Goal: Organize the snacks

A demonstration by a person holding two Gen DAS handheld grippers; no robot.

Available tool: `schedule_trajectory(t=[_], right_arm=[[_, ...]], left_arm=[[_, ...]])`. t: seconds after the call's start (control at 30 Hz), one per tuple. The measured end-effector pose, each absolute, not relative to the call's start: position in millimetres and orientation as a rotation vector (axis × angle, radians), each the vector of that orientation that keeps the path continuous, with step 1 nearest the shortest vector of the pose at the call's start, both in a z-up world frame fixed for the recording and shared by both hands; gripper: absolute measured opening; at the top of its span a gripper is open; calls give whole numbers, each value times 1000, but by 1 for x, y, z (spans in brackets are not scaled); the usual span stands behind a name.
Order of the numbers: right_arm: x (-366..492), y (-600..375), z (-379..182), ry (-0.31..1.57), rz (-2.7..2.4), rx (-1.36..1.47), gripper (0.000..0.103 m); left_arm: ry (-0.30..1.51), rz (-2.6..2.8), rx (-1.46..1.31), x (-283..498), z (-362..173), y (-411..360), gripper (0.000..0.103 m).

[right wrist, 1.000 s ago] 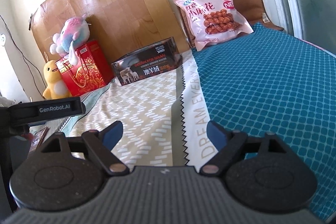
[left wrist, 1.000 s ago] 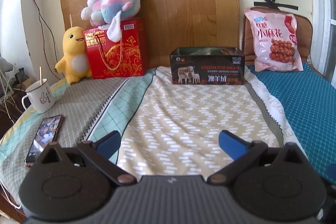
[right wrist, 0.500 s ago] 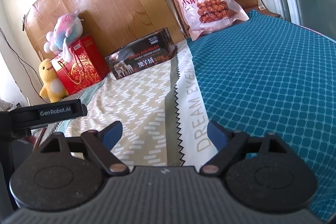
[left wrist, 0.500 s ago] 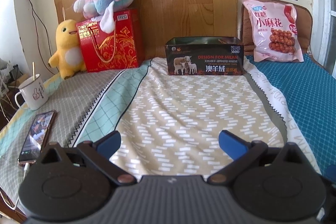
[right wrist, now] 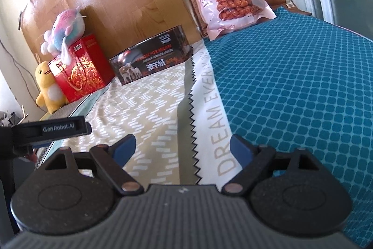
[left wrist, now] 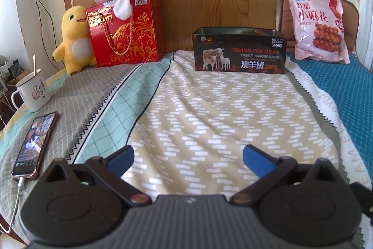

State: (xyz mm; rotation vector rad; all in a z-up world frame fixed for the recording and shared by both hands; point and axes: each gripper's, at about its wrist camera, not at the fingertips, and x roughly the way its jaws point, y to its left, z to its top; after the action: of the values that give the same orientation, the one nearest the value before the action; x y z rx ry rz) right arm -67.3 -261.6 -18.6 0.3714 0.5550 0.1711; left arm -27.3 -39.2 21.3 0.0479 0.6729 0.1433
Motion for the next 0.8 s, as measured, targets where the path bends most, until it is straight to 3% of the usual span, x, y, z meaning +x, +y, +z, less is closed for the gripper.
schedule_trajectory(t=[0.8], right_arm=[[-51, -255, -21, 544, 162, 325, 90]], left_arm=[[692, 159, 52, -8, 12, -29, 103]])
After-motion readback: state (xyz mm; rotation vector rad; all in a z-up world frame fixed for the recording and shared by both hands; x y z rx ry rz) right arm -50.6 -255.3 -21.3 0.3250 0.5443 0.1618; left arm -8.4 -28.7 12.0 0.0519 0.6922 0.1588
